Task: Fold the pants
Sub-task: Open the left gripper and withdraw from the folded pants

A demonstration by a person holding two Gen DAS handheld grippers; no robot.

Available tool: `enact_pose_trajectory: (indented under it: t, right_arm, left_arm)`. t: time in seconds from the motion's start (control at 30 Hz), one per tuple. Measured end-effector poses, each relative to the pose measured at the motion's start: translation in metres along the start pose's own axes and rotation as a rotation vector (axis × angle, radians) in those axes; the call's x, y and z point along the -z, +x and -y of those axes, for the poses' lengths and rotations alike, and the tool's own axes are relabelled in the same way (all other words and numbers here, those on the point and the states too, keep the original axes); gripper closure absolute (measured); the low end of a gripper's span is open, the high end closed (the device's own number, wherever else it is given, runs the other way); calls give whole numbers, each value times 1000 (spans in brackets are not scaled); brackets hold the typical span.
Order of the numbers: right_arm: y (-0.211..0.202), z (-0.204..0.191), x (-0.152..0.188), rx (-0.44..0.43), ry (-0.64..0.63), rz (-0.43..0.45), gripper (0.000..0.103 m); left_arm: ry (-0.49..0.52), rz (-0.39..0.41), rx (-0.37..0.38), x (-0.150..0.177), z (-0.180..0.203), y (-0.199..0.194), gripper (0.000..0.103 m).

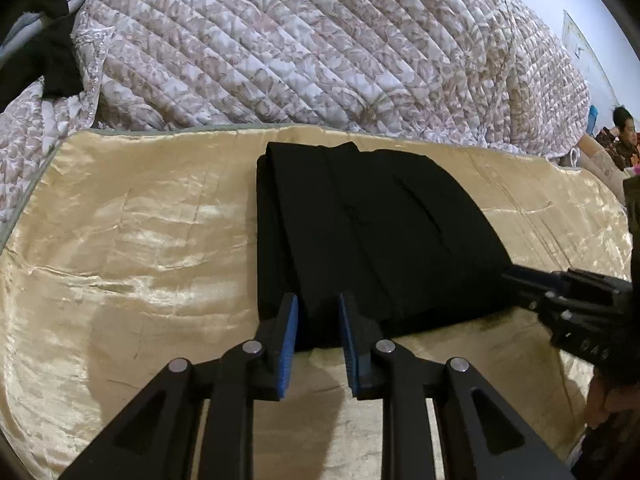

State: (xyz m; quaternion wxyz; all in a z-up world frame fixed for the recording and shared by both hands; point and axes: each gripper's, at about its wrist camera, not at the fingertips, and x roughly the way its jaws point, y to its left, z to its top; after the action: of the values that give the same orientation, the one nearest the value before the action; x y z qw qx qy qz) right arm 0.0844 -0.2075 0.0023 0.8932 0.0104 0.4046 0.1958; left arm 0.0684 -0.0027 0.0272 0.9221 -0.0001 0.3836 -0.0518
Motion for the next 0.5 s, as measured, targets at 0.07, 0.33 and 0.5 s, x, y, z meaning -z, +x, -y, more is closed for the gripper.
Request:
enact_pose_trajectory:
  t: [0.07, 0.33, 0.5]
  right_arm:
    - [-3, 0, 1, -7, 30, 3, 78]
    - [-26, -3, 28, -26, 58, 19, 78]
    - [-39, -5, 46, 8, 29, 29, 73]
  left_arm:
    - [-14, 0, 6, 0, -2, -4, 78]
    - [-49, -31, -44, 20, -7, -15, 79]
    - [-51, -18, -67, 31, -2, -27, 78]
